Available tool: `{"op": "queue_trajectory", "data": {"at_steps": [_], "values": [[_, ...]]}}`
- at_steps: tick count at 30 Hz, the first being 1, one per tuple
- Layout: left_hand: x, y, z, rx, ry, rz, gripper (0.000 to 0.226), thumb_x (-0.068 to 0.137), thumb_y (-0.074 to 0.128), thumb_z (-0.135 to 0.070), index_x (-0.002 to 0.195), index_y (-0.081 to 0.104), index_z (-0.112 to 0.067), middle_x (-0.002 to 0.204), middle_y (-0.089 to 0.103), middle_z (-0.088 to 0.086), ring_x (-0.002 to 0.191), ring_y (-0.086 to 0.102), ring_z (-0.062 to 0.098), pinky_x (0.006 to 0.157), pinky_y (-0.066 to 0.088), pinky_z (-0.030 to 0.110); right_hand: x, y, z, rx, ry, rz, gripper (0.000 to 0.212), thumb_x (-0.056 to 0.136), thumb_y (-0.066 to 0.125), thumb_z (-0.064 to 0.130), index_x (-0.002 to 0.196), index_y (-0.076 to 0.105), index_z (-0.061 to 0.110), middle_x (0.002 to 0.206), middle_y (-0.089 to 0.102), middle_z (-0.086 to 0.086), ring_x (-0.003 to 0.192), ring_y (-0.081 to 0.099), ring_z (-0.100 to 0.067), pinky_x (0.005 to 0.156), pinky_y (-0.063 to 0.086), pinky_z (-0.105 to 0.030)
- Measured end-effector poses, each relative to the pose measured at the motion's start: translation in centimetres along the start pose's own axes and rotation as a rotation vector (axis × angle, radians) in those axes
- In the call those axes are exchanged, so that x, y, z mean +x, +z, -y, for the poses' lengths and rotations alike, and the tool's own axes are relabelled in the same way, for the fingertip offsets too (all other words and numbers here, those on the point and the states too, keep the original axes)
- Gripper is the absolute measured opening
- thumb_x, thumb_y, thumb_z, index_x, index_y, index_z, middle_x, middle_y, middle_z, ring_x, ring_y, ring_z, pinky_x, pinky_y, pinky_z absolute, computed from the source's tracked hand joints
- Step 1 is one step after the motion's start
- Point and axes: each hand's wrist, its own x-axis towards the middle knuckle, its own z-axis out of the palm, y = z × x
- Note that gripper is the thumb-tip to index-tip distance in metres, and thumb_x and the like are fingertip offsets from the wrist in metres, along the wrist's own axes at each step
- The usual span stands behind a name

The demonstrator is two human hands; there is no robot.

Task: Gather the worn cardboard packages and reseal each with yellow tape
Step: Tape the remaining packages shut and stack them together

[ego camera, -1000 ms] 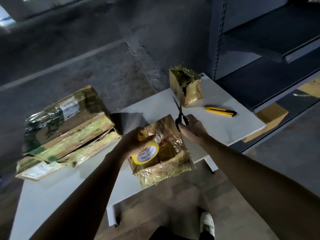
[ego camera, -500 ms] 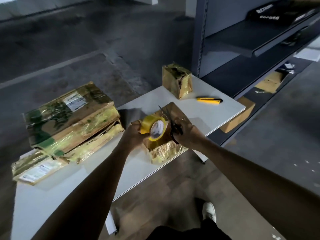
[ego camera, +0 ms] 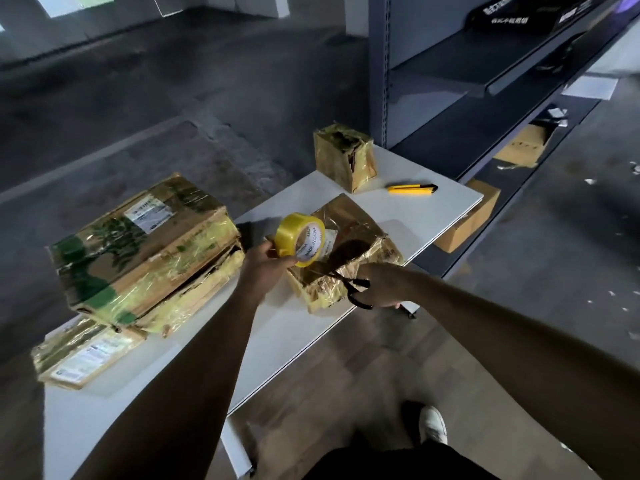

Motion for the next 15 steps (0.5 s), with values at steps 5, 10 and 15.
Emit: {"op": "queue_trajectory", "data": {"at_steps": [5,10,15], "values": [[0.4,0.1,-0.9,0.032,0.039,0.052,0.042,0.073,0.083,-0.041,0.105,0.072,-0.018,0.098,0.074,-0.001,0.094,0.069,0.017,0.073,0.054,0.032,0.5,0.3,1.3,0.002,-0.006,0.008,0.044,0.09,0.061,0.044,0.115,0.059,0.008,0.1,0.068,-0.011,0.053,0.06,-0.019,0.055,0.054,-0.031],[0.6,0.4,-1.6,0.048,0.085,0.092,0.054,0.06,0.08,-0.054,0.103,0.073,-0.022,0.096,0.076,-0.006,0.093,0.071,0.015,0.086,0.059,0.043,1.1,0.4,2.3,0.088,-0.01,0.011,0.044,0.09,0.061,0.043,0.115,0.057,0.006,0.103,0.069,-0.015,0.062,0.068,-0.026,0.047,0.054,-0.027],[1.0,1.1,-1.9,0.086,0.137,0.083,0.036,0.074,0.083,-0.037,0.104,0.073,-0.02,0.097,0.075,-0.006,0.093,0.069,0.014,0.084,0.058,0.037,1.4,0.3,3.0,0.116,-0.003,-0.056,0.042,0.092,0.061,0.035,0.114,0.06,-0.001,0.091,0.071,-0.021,0.071,0.072,-0.034,0.054,0.057,-0.035]]}}
